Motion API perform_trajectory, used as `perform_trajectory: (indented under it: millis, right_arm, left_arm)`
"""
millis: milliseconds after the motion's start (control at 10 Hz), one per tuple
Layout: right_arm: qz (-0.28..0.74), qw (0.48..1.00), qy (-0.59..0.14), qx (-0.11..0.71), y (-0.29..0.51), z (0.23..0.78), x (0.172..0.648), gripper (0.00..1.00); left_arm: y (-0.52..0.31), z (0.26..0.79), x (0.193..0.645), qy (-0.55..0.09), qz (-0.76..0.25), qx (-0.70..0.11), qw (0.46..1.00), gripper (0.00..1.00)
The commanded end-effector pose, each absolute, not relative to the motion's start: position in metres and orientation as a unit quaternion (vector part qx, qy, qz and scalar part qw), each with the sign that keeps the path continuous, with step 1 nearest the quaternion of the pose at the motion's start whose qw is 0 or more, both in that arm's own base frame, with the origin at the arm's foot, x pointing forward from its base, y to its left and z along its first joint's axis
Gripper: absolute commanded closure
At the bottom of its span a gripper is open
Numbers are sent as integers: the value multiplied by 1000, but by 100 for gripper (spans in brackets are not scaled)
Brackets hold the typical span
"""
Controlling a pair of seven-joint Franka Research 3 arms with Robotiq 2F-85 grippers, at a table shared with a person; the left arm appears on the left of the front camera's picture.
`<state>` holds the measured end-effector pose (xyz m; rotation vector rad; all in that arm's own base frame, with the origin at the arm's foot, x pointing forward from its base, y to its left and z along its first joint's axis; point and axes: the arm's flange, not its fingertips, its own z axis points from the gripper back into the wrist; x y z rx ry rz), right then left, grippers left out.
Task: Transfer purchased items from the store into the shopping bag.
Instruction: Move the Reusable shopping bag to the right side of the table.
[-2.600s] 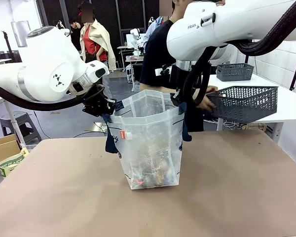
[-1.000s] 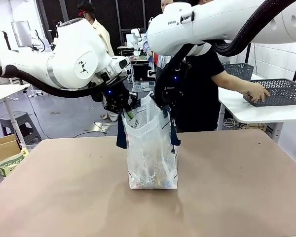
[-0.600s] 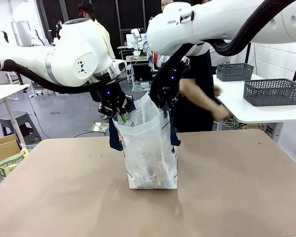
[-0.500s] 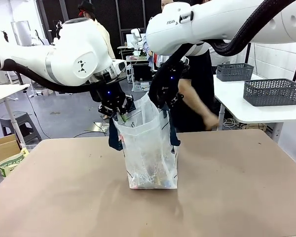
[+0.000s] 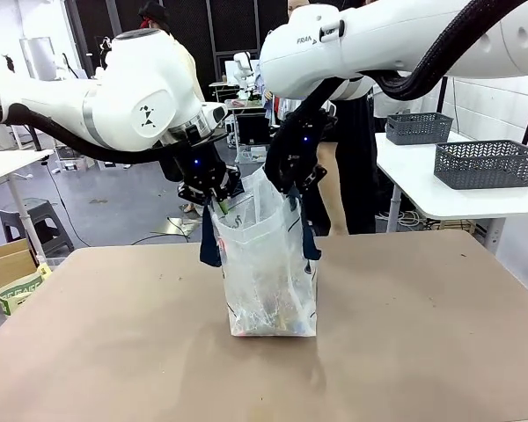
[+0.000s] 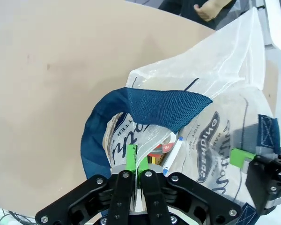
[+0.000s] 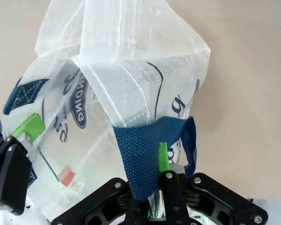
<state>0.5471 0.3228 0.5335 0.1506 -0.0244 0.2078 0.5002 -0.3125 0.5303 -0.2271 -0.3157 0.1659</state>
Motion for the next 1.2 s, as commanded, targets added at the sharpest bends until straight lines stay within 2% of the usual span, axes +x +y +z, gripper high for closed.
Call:
perform_trajectory:
  millis: [0, 300, 800, 1100]
  right_arm:
    - [102, 989, -13, 110, 332, 535, 550, 100]
    - [87, 987, -11, 137, 345, 537, 554, 100]
    - [90, 988, -17, 121, 355, 532, 565, 100]
    - [103, 984, -35, 139, 347, 536, 574, 100]
  left_arm:
    - [-323, 534, 509, -167, 74, -132, 974, 100]
    - [-325, 534, 515, -172, 77, -155, 970, 100]
    - [-326, 536, 510, -168, 71, -176, 967, 100]
    - [-323, 537, 501, -150, 45, -198, 968, 100]
